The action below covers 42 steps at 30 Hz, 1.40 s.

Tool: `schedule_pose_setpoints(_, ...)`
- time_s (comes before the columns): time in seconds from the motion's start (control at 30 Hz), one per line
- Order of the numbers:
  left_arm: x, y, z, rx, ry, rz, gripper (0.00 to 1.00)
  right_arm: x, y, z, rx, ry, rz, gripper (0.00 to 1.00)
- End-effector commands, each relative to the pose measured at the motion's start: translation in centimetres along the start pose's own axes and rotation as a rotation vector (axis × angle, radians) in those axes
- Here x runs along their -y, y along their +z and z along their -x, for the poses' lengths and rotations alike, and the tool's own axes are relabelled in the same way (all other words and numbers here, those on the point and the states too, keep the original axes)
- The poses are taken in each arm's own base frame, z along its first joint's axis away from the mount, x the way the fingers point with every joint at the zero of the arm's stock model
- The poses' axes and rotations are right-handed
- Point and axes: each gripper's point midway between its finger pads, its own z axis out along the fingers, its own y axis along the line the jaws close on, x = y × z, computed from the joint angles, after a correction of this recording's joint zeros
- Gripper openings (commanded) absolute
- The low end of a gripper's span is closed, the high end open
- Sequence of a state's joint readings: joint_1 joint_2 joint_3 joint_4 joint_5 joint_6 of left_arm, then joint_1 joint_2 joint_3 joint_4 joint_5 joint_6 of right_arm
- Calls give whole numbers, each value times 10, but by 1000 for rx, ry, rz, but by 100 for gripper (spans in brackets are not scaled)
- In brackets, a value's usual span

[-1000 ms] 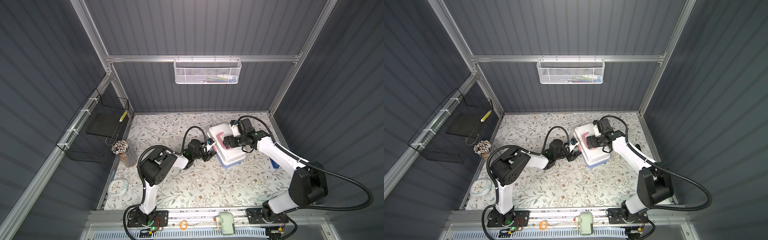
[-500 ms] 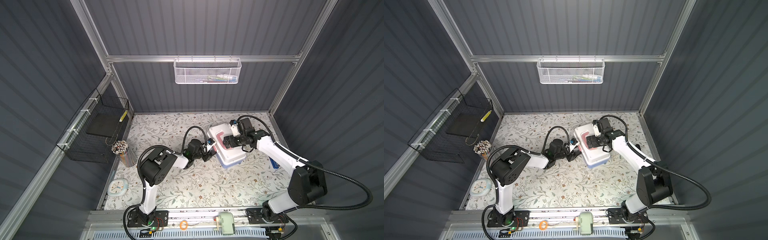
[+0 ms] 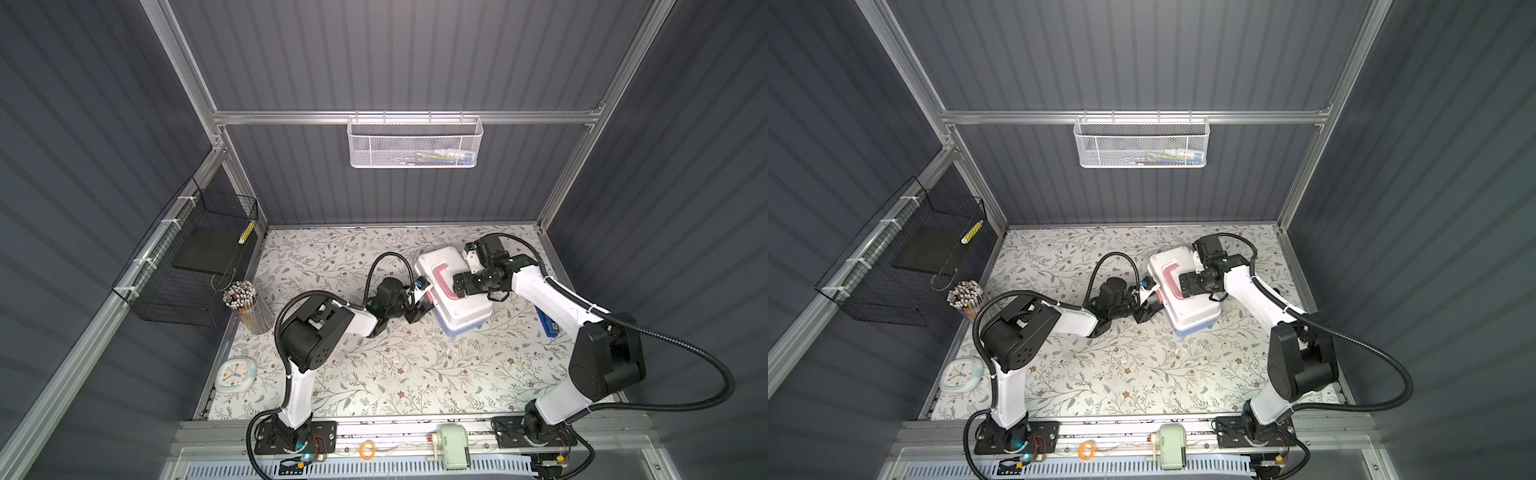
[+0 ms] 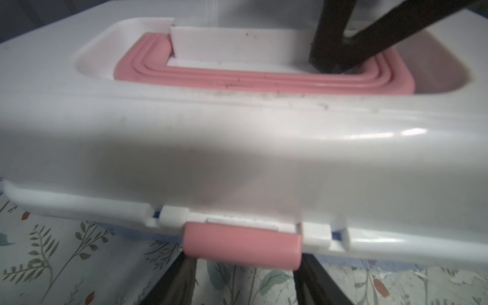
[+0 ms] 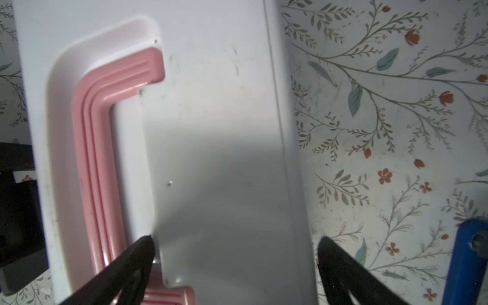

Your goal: Pack the tool kit

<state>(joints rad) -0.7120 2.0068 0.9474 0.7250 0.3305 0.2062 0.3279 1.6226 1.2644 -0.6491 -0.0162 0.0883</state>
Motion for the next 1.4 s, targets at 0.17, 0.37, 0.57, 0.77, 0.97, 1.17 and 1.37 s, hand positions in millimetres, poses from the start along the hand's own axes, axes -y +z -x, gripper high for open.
schedule_pose_setpoints(0.17, 0, -2, 41, 112, 30, -10, 59, -3, 13, -6, -67, -117, 24, 96)
schedule_pose_setpoints(0.37, 1, -8, 44, 117, 33, -5, 59, -11, 19, -21, -95, -288, 104, 83)
schedule_pose_setpoints(0.57, 2, -11, 44, 119, 41, 1, 59, -18, 16, -34, -107, -374, 171, 72)
schedule_pose_setpoints(0.77, 2, -13, 45, 119, 31, 3, 61, -18, 21, -43, -140, -377, 179, 72)
schedule_pose_setpoints(0.97, 4, -16, 41, 115, 18, 1, 59, -17, 21, -45, -140, -360, 188, 73)
schedule_pose_setpoints(1.17, 9, -13, 35, 111, 4, -13, 58, -17, 19, -41, -133, -346, 188, 73)
schedule_pose_setpoints(1.37, 11, -11, 28, 103, -2, -15, 60, -16, 18, -39, -125, -325, 195, 74)
